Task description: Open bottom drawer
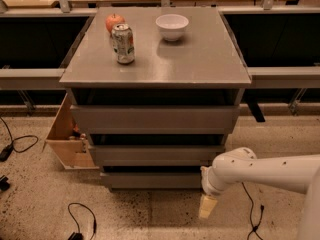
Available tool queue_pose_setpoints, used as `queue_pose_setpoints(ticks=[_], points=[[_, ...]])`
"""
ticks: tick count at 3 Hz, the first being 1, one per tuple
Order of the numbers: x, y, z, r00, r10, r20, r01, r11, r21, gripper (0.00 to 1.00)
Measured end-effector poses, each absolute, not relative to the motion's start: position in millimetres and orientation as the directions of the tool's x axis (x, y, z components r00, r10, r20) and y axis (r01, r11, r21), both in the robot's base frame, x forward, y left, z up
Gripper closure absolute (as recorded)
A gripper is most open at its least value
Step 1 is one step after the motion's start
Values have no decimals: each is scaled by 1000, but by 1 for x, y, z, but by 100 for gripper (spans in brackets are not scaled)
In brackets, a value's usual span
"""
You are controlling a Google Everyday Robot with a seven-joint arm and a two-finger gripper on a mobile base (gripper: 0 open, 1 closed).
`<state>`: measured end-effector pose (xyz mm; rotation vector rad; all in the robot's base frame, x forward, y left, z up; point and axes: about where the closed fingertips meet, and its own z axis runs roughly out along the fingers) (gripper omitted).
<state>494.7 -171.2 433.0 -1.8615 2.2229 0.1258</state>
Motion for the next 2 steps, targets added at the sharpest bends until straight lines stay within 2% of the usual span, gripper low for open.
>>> queue_pose_setpoints(ticks=[1, 2], points=[[520, -176, 388, -173, -960, -221, -977, 196, -85, 0], [520, -176, 387, -175, -959, -222, -977, 197, -83, 0]])
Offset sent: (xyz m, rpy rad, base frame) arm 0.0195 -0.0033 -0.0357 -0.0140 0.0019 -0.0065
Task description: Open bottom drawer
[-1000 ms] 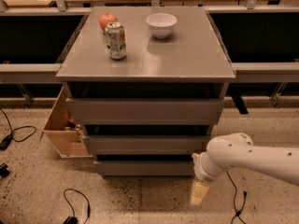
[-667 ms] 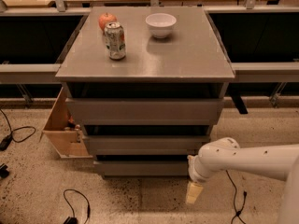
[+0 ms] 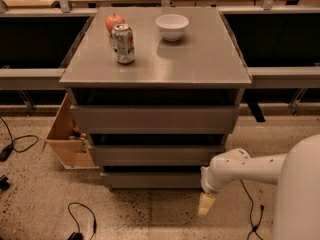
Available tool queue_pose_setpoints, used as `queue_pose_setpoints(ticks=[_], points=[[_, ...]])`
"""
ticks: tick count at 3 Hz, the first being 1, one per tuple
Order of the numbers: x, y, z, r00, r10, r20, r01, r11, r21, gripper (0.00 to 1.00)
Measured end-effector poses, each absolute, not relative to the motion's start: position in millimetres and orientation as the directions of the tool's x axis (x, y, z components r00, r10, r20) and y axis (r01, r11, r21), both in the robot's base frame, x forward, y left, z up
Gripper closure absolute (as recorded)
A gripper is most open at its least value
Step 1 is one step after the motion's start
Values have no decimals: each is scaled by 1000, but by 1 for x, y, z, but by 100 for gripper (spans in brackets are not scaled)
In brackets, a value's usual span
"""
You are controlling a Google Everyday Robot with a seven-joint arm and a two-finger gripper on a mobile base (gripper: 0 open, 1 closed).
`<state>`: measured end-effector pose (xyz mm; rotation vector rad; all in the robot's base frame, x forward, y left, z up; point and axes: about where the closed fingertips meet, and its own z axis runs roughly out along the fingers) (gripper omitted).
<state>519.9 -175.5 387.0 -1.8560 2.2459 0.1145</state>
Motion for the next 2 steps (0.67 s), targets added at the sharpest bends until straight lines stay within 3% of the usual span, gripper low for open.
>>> queue_pose_setpoints(ticks=[2], points=[[550, -178, 310, -184, -969, -163, -978, 198, -72, 0]])
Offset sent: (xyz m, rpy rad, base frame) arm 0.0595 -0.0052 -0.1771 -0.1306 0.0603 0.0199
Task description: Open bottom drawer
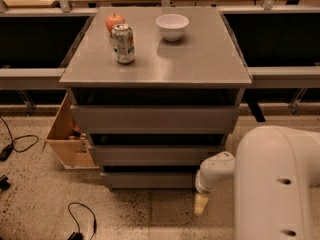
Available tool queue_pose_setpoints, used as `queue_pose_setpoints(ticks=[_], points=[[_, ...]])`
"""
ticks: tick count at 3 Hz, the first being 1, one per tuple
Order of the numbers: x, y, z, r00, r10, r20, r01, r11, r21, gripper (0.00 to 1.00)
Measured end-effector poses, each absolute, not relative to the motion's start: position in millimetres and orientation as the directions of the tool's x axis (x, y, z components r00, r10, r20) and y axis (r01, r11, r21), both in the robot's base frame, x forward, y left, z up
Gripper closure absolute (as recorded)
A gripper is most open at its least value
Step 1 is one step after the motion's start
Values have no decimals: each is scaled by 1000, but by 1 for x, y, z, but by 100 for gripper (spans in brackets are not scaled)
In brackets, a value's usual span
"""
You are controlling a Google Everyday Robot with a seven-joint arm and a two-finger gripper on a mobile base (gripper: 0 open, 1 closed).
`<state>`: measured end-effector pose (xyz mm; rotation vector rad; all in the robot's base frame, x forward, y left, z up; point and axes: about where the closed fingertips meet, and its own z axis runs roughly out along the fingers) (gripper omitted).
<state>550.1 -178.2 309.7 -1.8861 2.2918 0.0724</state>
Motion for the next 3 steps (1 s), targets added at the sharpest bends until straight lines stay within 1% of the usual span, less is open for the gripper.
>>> queue_pose_setpoints(ticks=[1, 3], points=[[570, -179, 255, -162, -981, -108, -983, 170, -69, 0], [607, -178, 194, -127, -990, -68, -987, 133, -89, 0]])
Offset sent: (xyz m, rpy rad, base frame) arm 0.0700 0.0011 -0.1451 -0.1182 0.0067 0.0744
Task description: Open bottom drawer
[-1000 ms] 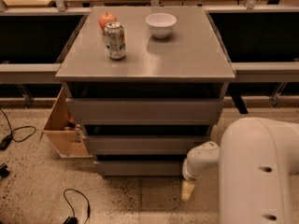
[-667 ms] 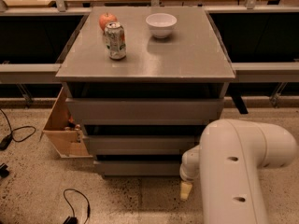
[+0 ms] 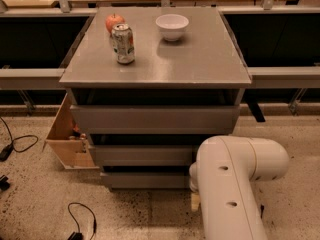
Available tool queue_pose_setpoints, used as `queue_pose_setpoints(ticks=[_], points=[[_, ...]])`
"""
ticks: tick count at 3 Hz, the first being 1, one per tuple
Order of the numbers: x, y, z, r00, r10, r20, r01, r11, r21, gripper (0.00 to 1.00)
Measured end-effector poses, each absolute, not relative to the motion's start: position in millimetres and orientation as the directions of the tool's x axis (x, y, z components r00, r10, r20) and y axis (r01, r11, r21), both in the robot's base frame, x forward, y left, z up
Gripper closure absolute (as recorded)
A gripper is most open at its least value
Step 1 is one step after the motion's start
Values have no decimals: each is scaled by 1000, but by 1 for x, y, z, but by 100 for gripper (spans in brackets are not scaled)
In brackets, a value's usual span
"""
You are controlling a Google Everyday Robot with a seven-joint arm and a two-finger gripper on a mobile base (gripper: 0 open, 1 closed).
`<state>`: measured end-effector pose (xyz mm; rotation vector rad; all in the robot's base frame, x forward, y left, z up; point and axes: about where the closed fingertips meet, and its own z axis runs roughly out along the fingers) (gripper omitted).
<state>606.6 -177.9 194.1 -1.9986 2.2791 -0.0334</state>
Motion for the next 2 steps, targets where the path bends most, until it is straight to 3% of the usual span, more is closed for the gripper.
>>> queue_pose_setpoints(ticks=[1, 2], points=[[623, -176, 187, -116, -991, -72, -985, 124, -119, 0], [632, -172, 180, -105, -992, -76, -986, 114, -123, 18]])
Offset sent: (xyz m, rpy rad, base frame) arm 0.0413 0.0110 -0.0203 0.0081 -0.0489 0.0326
